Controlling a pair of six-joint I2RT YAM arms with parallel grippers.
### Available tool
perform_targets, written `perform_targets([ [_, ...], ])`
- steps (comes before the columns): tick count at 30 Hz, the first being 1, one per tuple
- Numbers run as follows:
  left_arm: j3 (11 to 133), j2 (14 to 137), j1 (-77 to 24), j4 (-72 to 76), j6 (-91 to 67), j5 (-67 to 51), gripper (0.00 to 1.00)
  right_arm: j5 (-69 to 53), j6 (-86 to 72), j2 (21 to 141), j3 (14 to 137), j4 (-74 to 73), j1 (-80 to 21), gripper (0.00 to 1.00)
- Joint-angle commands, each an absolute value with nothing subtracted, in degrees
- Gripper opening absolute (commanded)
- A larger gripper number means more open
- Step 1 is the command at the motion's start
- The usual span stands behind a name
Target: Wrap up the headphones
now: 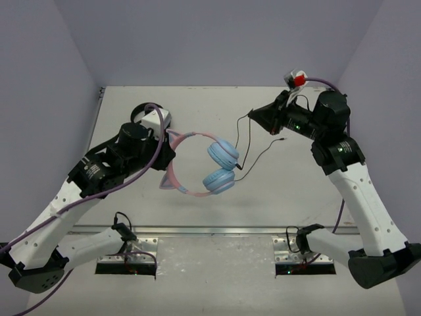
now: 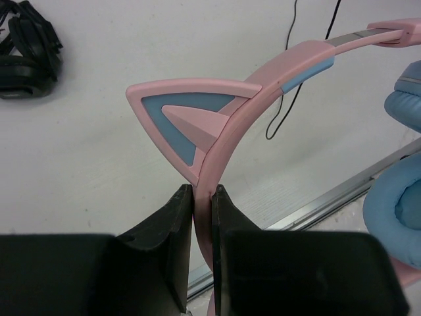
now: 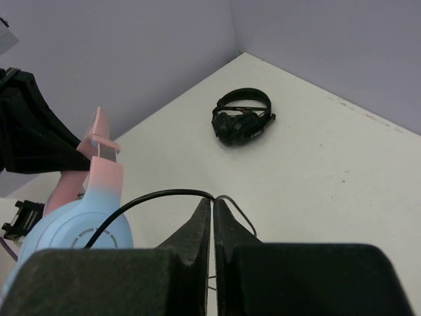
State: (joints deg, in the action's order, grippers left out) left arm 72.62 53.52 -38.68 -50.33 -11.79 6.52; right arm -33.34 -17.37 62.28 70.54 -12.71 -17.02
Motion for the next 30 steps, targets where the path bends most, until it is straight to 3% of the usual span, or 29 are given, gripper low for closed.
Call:
perform_targets([
  [1, 75.0, 51.1, -39.0, -42.4, -11.7, 6.9, 0.0, -30.5, -13.1, 61.5, 73.6, -11.0, -17.2, 0.01],
  [11, 75.1, 57.3, -39.1, -44.8, -7.7, -6.4, 0.0, -42.4, -10.4, 64.8, 80.9, -15.5, -18.4, 0.01],
  [18, 76.5, 61.9, -39.1, -44.9, -5.3, -11.8, 0.0, -39.7, -7.1, 69.2, 85.5, -22.7, -24.9, 0.01],
  [30, 76.6, 63.4, -39.1, -40.2, -4.8, -15.7, 0.0, -31.6, -11.5, 70.6, 80.8, -20.6, -29.3, 0.01],
])
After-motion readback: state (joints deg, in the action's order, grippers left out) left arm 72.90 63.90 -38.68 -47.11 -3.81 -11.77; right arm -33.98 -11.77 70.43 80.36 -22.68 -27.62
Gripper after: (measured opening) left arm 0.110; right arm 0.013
